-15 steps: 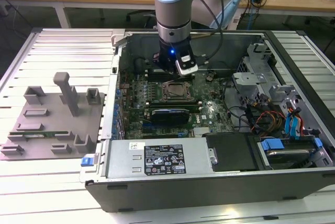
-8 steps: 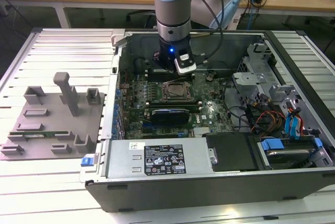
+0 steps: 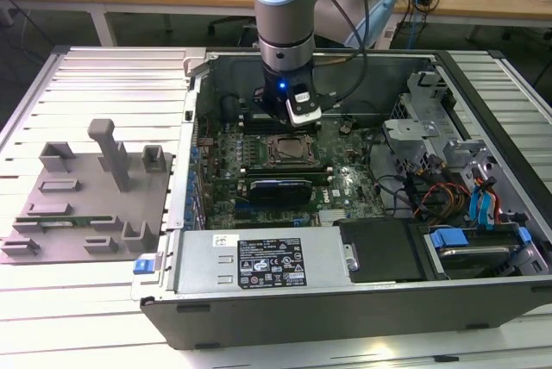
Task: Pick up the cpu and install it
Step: 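Install the first cpu locking lever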
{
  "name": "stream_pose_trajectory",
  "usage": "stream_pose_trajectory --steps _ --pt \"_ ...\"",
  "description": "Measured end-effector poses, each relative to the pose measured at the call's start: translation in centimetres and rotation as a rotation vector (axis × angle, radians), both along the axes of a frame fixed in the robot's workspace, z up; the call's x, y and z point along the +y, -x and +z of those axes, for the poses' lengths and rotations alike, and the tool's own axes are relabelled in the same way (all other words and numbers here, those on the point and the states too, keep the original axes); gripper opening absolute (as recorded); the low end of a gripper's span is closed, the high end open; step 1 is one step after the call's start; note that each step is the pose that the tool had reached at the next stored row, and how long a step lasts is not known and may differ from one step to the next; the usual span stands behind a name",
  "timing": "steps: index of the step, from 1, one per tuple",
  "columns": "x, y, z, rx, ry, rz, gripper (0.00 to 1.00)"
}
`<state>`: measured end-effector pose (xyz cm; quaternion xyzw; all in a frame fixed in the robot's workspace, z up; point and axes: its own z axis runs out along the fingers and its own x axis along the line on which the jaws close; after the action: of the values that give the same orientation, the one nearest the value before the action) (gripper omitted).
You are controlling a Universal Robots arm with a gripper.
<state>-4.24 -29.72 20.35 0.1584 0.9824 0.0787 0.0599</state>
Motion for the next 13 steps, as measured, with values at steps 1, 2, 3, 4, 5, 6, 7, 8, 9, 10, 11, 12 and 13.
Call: stream_pose_trajectory --steps 1,2,3,4,5,6,7,8,9,10,11,12,13 --pt "0.00 -0.01 -0.06 0.0000 0.0018 -0.003 0.11" --pt "0.00 -0.01 -0.19 0.0000 0.0060 -0.010 0.11" --pt "0.00 -0.01 -0.26 0.0002 0.0092 -0.014 0.11" --pt "-0.01 -0.01 -0.31 0.0003 0.0112 -0.017 0.11" --pt "-0.01 0.00 -0.36 0.0004 0.0132 -0.019 0.11" --pt "0.00 -0.01 -0.49 0.0000 0.0162 -0.024 0.11" --pt "0.00 -0.02 -0.52 0.0002 0.0183 -0.026 0.11" --pt "0.02 -0.01 -0.52 0.0001 0.0187 -0.027 0.11" --pt "0.04 -0.01 -0.52 0.0000 0.0188 -0.027 0.11" --pt "0.08 -0.02 -0.52 0.0003 0.0189 -0.027 0.11" --pt "0.11 -0.06 -0.52 0.0004 0.0186 -0.027 0.11" --pt "0.15 -0.16 -0.53 -0.0001 0.0181 -0.027 0.11" --pt "0.18 -0.26 -0.54 -0.0001 0.0180 -0.027 0.11"
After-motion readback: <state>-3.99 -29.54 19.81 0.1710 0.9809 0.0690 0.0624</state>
